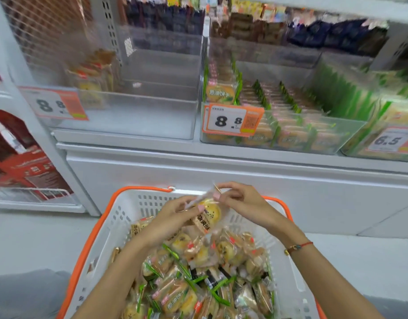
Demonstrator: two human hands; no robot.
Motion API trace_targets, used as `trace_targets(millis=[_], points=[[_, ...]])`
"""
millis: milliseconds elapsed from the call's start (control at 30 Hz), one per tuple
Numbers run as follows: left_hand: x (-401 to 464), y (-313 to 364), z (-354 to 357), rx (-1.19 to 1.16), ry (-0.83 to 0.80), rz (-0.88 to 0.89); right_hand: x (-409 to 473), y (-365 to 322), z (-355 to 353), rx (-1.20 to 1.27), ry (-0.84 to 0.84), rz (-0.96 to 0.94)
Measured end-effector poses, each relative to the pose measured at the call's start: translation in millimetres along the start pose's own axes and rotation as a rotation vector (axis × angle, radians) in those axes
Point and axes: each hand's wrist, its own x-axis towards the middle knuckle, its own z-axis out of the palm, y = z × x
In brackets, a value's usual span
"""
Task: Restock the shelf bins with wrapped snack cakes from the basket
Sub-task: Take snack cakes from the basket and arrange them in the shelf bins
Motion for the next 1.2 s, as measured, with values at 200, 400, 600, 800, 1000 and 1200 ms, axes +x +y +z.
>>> trace_targets(millis=[200, 400, 600, 800, 1000, 1200], points=[[-3.4, 32.4, 6.4, -0.384, 0.382, 0.174, -0.1, -48.3, 11.6, 0.174, 0.168, -0.082], [-15.8, 69.4, 3.9, -0.494, 0.601, 0.345, 20.3, -97.3, 28.3, 0.075, 0.198, -0.256], [-11.5, 107.1, -57.2, -0.298, 0.908, 0.537, 46.5, -161.5, 45.2, 0.002, 0.199, -0.490], [-0.2, 142.2, -188.7, 0.225, 1.434, 0.533, 109.7, -228.7, 55.8, -0.122, 0.266, -0.548], [21.5, 122.1, -260.7, 0.353, 1.304, 0.350, 200.1, -257.8, 85.9, -0.285, 0.223, -0.401], [27.2, 115.9, -259.8, 0.188, 1.303, 0.407, 246.4, -261.9, 120.8, -0.599, 0.142, -0.389]])
